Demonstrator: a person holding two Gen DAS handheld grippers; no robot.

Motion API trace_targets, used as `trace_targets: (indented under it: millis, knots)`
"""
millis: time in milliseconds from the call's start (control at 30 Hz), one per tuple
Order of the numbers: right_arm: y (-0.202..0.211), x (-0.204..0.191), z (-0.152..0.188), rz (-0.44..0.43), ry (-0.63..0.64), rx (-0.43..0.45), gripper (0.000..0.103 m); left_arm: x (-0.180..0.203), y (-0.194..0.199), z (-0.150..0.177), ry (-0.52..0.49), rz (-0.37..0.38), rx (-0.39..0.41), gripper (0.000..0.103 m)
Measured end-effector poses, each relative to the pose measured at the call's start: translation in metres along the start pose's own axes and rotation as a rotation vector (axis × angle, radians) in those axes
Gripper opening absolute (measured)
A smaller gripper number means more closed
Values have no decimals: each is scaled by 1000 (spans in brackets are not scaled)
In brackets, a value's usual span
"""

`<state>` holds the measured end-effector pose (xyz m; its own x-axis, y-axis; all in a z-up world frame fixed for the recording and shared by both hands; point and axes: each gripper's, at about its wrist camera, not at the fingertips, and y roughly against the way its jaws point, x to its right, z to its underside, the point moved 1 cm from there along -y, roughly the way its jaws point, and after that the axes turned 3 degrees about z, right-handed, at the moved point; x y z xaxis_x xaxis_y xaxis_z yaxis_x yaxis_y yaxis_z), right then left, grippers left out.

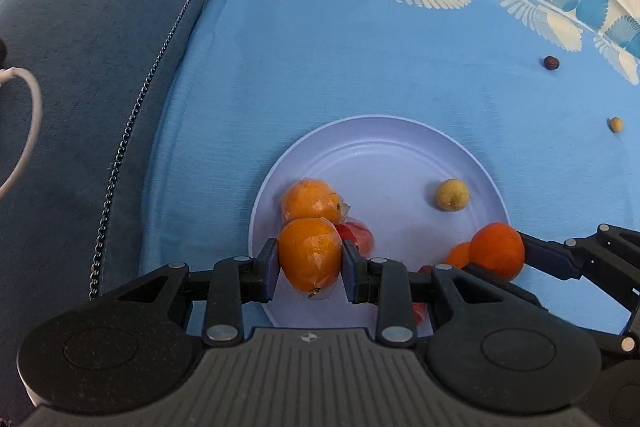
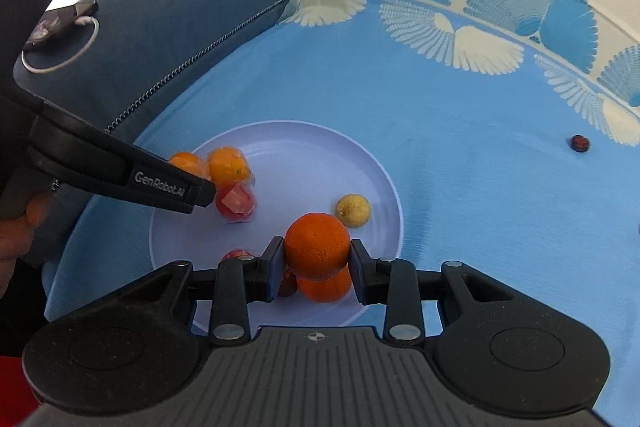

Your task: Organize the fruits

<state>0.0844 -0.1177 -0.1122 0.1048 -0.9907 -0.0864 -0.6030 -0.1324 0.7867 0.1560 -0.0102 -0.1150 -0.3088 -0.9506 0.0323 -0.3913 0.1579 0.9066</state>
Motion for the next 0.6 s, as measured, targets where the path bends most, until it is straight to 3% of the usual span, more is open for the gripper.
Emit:
trace_targets:
  millis: [100, 133, 167, 200, 233, 267, 367, 433, 600]
  knots:
    - [-9, -3, -5, 0, 26, 0, 36, -1, -3, -3, -4, -2, 8, 36]
    - [-11, -5, -7, -2, 34, 4, 37, -2, -3, -5, -8, -2, 18, 45]
    - [-13, -5, -9, -6, 41, 8, 38, -2, -1, -7, -8, -2, 31, 67]
    - [-15, -6, -12, -9, 50, 9, 42, -3, 3, -9, -4, -4, 56, 82]
    - [-16, -7, -14, -8, 57, 12, 57, -3, 7, -10, 1, -11, 77, 102]
    - [-17, -8, -16, -8, 64, 16, 71, -3, 14, -10, 7, -19, 107, 103]
    - [-9, -10, -19, 10, 77, 20, 90, -3, 27, -6, -23, -4, 121, 103]
    - [1, -9, -16, 31, 53, 12, 97, -4, 36, 2, -22, -14, 111, 103]
    - [35, -8, 6, 8, -46, -61, 100, -10, 61, 32, 14, -27, 82, 103]
